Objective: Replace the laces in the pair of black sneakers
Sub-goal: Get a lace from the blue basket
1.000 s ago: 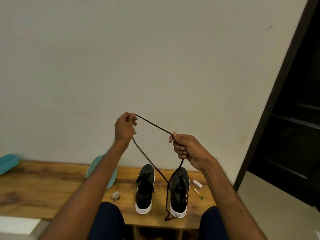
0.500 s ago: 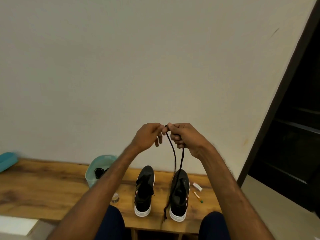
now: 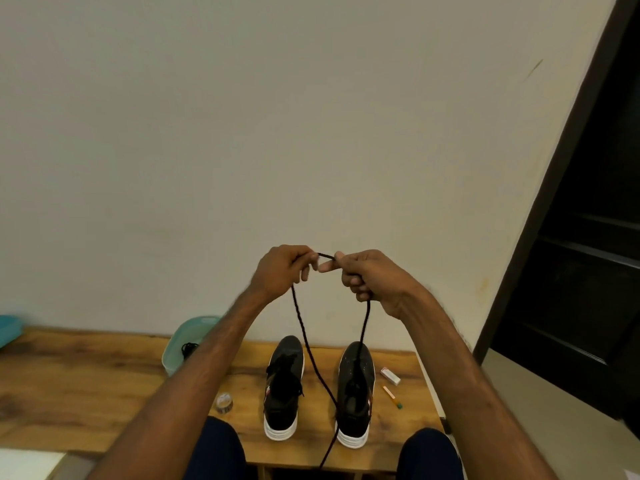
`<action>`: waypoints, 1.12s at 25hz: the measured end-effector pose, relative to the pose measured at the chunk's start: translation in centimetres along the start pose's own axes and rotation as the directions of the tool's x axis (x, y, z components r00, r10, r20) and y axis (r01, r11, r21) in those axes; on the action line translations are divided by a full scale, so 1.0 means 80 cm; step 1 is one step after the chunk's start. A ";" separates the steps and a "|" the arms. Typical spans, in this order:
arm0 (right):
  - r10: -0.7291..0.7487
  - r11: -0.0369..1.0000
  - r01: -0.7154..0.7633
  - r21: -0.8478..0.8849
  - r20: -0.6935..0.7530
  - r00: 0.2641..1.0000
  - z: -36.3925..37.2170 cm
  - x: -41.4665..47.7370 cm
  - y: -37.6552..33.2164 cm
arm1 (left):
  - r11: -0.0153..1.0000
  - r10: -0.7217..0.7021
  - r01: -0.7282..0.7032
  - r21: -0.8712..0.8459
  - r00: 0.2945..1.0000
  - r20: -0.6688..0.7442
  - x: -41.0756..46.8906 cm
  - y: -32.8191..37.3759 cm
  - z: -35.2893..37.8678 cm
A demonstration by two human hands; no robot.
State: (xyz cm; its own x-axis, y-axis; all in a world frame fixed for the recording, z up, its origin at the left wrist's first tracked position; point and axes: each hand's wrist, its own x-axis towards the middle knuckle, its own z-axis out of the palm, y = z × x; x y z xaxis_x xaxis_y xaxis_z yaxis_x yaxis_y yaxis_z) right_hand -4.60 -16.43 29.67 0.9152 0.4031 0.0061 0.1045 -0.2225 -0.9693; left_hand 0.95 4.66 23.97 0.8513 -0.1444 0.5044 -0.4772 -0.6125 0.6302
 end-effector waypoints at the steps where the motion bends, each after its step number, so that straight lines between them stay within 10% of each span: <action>1: 0.001 0.999 -0.002 0.052 0.016 1.000 -0.002 -0.003 -0.003 | 0.993 -0.102 0.105 0.056 0.993 -0.055 0.001 -0.018 0.002; 6: -0.095 0.956 0.083 0.282 0.028 0.995 -0.013 -0.008 -0.029 | 0.764 -0.596 0.608 0.216 0.793 -0.126 -0.027 -0.116 0.027; 13: -0.160 0.883 0.113 0.455 0.066 0.985 -0.004 -0.008 -0.034 | 0.797 -0.519 0.419 0.436 0.843 0.139 -0.030 -0.109 0.061; 16: -0.147 0.914 0.116 0.388 0.052 0.988 0.002 0.002 -0.022 | 0.994 -0.110 0.112 0.009 0.952 0.284 -0.011 -0.024 0.042; 19: -0.117 0.927 0.098 0.361 0.032 0.993 0.009 0.009 -0.014 | 0.940 0.122 -0.038 -0.338 0.966 0.230 0.002 0.057 0.021; 28: -0.063 0.821 0.036 0.570 0.028 0.998 0.013 0.003 -0.002 | 0.818 -0.085 0.137 -0.558 0.989 0.119 -0.015 0.068 0.012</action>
State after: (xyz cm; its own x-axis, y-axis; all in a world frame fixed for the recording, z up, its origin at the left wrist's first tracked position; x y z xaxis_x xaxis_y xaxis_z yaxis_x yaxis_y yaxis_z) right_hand -4.80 -15.39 29.59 0.8956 0.4407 0.0607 -0.1029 0.3380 -0.9355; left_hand -2.44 0.73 26.26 0.9085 -0.1837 0.3752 -0.3953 -0.0872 0.9144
